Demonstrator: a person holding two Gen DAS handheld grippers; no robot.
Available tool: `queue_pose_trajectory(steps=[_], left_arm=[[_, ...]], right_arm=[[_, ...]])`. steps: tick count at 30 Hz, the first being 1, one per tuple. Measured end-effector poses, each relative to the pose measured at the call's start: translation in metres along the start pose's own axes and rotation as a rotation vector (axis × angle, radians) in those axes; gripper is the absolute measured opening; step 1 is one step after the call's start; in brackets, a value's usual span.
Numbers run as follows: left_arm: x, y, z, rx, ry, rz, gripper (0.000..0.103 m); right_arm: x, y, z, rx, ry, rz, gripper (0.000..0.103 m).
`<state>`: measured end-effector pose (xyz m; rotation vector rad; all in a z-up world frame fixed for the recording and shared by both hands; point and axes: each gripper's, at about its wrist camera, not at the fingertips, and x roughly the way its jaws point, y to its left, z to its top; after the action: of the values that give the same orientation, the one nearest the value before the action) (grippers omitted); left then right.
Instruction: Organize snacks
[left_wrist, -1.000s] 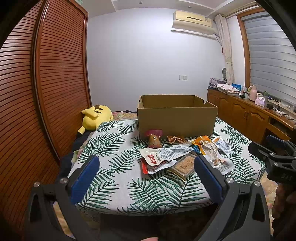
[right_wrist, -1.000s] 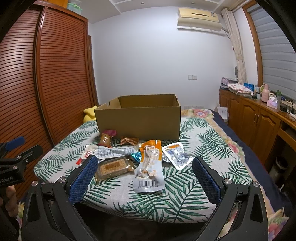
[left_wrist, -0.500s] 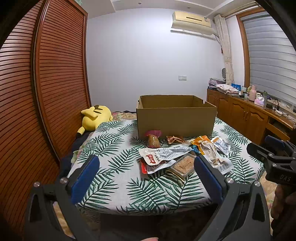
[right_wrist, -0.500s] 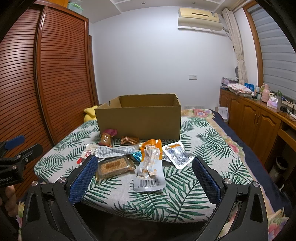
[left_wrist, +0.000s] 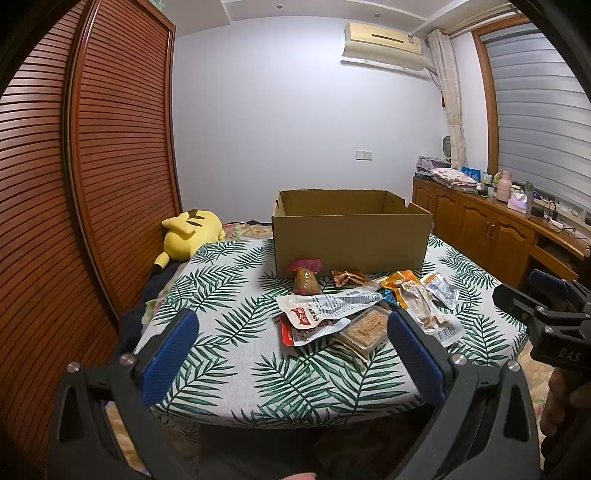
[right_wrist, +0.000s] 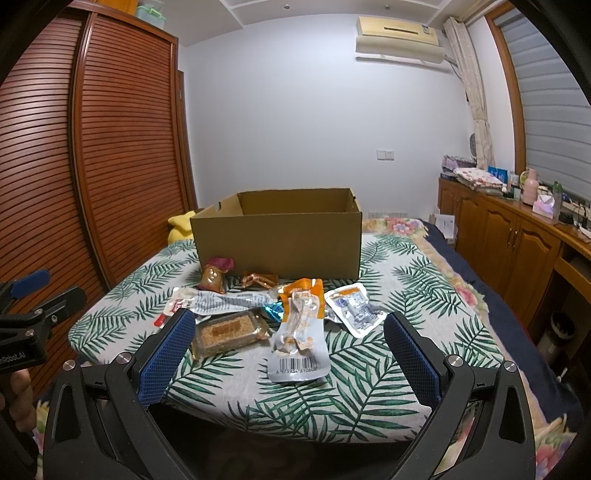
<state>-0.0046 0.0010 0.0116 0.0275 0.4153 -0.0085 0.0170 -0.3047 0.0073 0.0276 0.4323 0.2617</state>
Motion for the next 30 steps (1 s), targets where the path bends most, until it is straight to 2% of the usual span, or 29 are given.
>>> queue_pose_trajectory(steps=[17,30], left_arm=[[0.005,-0.002,-0.006,-0.003,0.022,-0.002,0.103],[0.049,-0.005,-0.014,0.008,0.103,-0.039,0.103]], right_arm=[[0.003,-0.001,-0.002,0.001,0.013,0.001,0.103],[0.033,-0.018,-0.015,-0.029,0.106,0.031,0.101]])
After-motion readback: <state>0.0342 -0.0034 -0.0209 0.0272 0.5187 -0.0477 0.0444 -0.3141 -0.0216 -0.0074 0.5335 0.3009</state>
